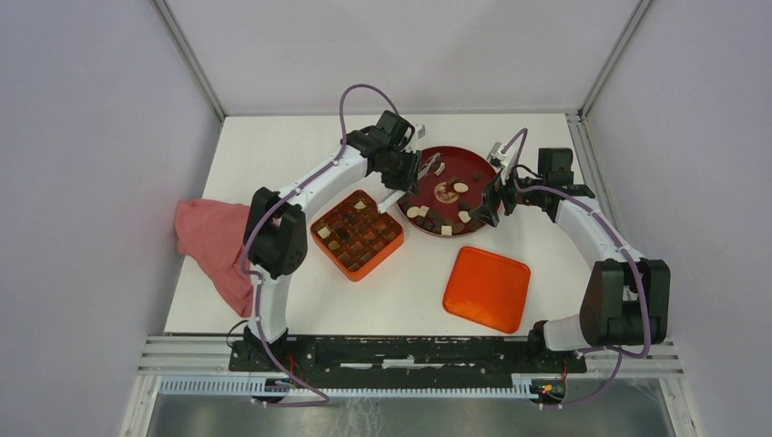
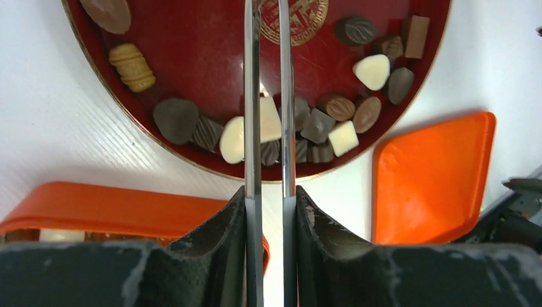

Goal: Pack the chocolate
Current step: Place the fake chocolate in the packing box, then pick up the fake chocolate from the plate.

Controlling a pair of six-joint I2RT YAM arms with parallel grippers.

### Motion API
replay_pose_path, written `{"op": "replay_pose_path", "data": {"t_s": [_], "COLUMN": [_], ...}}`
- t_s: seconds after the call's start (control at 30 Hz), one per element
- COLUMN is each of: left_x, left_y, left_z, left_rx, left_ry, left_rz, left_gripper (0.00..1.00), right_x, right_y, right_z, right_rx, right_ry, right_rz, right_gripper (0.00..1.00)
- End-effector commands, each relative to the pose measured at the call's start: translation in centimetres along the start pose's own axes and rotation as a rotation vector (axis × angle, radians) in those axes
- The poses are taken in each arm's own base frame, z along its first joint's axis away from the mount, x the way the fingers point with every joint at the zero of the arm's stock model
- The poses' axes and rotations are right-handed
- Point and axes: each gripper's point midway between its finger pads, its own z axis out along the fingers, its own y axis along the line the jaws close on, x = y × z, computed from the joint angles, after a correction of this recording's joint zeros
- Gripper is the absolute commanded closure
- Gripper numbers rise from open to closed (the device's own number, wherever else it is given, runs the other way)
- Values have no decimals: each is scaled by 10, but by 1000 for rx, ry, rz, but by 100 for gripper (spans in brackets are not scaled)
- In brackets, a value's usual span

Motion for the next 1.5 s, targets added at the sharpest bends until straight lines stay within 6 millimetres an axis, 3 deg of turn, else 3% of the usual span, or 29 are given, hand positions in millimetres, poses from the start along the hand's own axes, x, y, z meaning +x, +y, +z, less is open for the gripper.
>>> {"op": "replay_pose_path", "data": {"t_s": [0.0, 0.3, 1.13, 1.33, 1.47], "left_x": [-31, -35, -32, -31, -33], "left_y": [0, 12, 21, 24, 22], "left_z": [2, 20, 63, 67, 68], "left_rx": [-21, -84, -143, -168, -170], "left_ry": [-67, -56, 0, 5, -1], "left_rz": [79, 121, 154, 149, 145], "left_gripper": [66, 57, 56, 61, 74], "right_x": [-17, -14, -15, -14, -14], "right_y": [-5, -5, -5, -5, -5], "right_z": [-5, -3, -4, -3, -4], "right_rx": [21, 14, 14, 12, 12], "right_ry": [-35, -31, -30, -29, -29], "right_rz": [-52, -46, -48, -47, -47], "right_gripper": [2, 2, 2, 2, 2]}}
